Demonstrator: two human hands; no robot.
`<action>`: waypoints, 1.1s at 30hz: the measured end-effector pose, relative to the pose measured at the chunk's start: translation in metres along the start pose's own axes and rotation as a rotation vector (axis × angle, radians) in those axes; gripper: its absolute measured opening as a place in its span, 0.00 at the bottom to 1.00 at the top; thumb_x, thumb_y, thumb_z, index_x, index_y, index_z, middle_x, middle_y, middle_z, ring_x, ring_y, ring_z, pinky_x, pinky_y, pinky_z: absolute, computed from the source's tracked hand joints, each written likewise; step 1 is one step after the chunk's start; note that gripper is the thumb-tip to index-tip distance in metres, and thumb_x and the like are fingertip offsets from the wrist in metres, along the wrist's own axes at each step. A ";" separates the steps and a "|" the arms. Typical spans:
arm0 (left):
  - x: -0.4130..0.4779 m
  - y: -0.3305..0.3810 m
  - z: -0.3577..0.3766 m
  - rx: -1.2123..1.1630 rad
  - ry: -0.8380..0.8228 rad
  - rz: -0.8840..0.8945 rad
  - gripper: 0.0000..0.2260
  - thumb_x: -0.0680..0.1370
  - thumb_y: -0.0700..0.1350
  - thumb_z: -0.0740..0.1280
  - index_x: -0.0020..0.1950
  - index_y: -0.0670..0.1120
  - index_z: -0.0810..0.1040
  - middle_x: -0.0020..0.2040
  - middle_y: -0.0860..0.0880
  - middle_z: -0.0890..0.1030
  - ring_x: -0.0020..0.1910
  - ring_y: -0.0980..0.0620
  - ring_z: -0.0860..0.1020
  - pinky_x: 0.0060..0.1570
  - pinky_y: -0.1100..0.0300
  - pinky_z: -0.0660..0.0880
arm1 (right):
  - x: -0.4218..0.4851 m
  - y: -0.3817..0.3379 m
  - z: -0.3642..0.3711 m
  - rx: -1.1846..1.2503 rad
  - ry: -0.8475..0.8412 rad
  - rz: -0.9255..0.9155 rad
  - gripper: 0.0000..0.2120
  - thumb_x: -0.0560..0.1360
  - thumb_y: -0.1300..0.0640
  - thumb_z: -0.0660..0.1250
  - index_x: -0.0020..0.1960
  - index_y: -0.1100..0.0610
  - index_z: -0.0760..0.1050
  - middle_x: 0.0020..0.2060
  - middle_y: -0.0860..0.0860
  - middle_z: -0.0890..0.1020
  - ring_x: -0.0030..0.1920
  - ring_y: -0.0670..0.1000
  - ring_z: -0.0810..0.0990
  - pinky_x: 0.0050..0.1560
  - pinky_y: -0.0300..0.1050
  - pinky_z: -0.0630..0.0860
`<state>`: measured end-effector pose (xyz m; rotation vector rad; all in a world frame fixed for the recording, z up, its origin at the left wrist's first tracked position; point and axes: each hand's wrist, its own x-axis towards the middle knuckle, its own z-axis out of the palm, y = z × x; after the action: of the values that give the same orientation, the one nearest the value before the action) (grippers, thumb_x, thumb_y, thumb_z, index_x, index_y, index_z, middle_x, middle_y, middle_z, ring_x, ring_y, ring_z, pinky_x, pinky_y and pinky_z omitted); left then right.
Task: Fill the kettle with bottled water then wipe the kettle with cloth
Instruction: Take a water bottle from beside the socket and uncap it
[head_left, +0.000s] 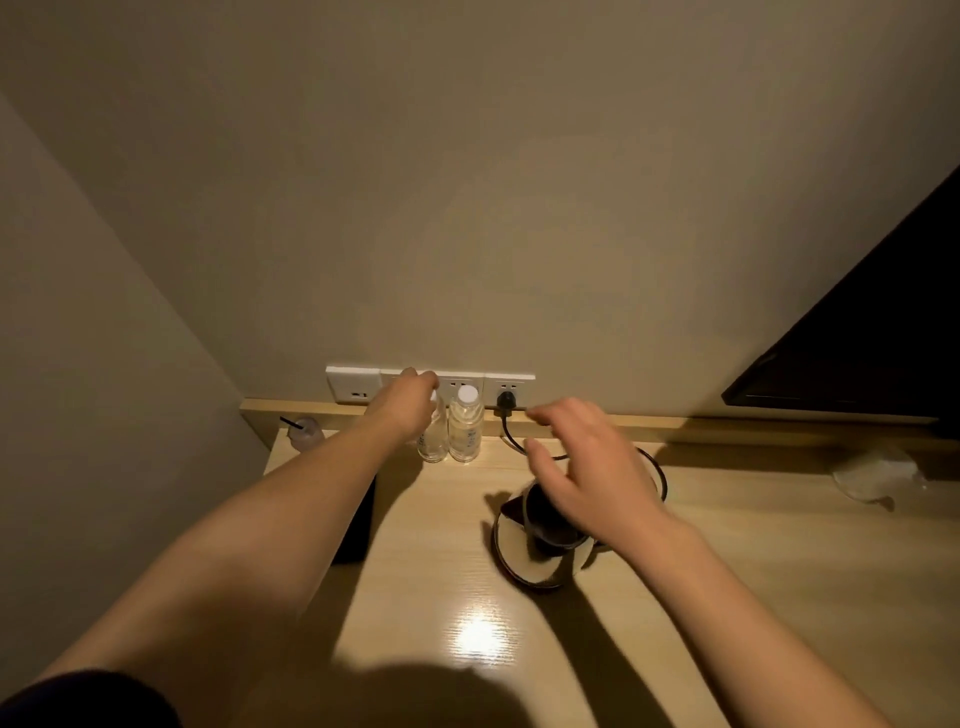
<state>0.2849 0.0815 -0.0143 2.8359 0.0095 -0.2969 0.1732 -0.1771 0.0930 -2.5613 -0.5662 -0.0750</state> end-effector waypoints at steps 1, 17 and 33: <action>0.000 -0.003 0.002 0.006 0.016 0.016 0.15 0.84 0.43 0.64 0.70 0.44 0.75 0.64 0.41 0.77 0.54 0.40 0.79 0.52 0.48 0.78 | 0.004 -0.007 0.008 -0.006 -0.031 -0.020 0.18 0.83 0.47 0.62 0.69 0.53 0.76 0.60 0.47 0.80 0.62 0.47 0.76 0.60 0.45 0.76; -0.113 -0.030 -0.103 0.118 0.097 0.462 0.11 0.83 0.52 0.65 0.53 0.44 0.73 0.49 0.47 0.75 0.42 0.48 0.74 0.42 0.51 0.74 | 0.067 -0.054 0.133 0.572 -0.366 0.095 0.41 0.74 0.55 0.78 0.81 0.49 0.62 0.71 0.49 0.78 0.70 0.50 0.76 0.71 0.52 0.73; -0.131 -0.016 -0.073 0.213 0.135 0.315 0.21 0.84 0.61 0.59 0.58 0.43 0.73 0.55 0.44 0.78 0.52 0.42 0.80 0.43 0.54 0.70 | 0.032 -0.056 0.169 0.620 -0.147 0.200 0.21 0.69 0.45 0.76 0.59 0.43 0.72 0.50 0.41 0.82 0.49 0.44 0.80 0.45 0.46 0.73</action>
<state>0.1711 0.1206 0.0762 2.9987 -0.4622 -0.0379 0.1704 -0.0373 -0.0220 -2.0073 -0.3150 0.3136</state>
